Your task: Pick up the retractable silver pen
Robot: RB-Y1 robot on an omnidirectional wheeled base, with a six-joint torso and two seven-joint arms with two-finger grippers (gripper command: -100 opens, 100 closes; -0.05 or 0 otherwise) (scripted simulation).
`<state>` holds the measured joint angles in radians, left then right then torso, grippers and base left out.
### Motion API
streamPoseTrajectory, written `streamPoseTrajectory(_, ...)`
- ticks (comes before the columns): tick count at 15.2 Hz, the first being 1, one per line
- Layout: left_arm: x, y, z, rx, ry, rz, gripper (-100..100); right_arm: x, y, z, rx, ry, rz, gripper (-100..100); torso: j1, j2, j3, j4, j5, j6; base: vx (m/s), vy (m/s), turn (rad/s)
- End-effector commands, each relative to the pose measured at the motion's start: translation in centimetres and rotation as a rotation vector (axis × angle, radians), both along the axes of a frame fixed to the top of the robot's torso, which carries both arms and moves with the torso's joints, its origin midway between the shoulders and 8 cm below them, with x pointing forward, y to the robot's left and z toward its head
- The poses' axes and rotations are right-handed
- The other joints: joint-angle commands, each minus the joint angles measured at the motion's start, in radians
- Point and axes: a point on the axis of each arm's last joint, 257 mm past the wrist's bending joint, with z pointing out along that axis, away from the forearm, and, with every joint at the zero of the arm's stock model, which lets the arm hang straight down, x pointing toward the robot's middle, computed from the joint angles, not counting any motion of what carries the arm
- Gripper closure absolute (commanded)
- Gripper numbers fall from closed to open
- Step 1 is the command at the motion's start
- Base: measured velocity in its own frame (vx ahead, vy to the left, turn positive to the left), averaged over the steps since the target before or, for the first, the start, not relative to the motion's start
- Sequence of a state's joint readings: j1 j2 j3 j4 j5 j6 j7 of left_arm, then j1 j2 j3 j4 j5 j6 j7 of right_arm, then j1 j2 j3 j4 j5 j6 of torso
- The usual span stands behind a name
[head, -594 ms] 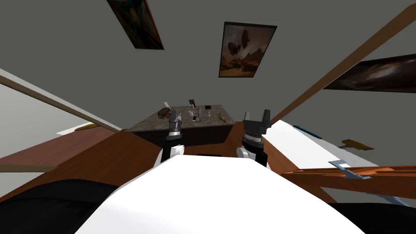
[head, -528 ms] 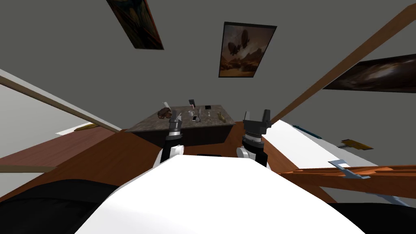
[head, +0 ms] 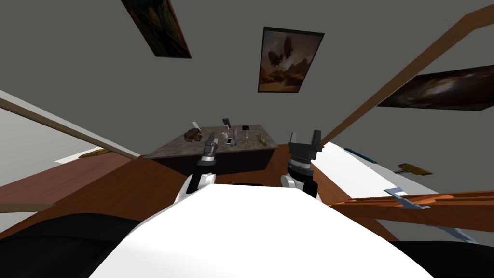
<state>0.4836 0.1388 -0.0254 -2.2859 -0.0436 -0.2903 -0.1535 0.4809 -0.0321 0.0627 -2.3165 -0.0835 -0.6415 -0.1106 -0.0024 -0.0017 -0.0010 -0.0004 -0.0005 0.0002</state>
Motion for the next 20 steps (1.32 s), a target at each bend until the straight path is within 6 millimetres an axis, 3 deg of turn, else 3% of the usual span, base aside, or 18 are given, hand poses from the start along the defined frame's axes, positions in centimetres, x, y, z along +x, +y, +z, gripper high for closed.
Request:
streamPoseTrajectory(1,0.4,-0.2,-0.7,0.029,0.026,-0.014,-100,0.0,0.0,0.0,0.0,0.0,0.0,0,0.0,0.0,0.0,0.0,0.0,0.0,0.024,-0.038,-0.041)
streamPoseTrajectory(11,2.8,-0.7,-5.6,0.17,0.219,-0.073,-100,0.0,0.0,0.0,0.0,0.0,0.0,0,-0.002,-0.002,-0.001,0.0,0.0,0.0,0.035,-0.052,-0.063)
streamPoseTrajectory(20,4.7,0.3,-11.9,0.314,0.449,-0.102,-100,0.0,0.0,0.0,0.0,0.0,0.0,0,-0.003,-0.002,-0.001,-0.001,-0.001,0.0,0.047,-0.07,-0.084)
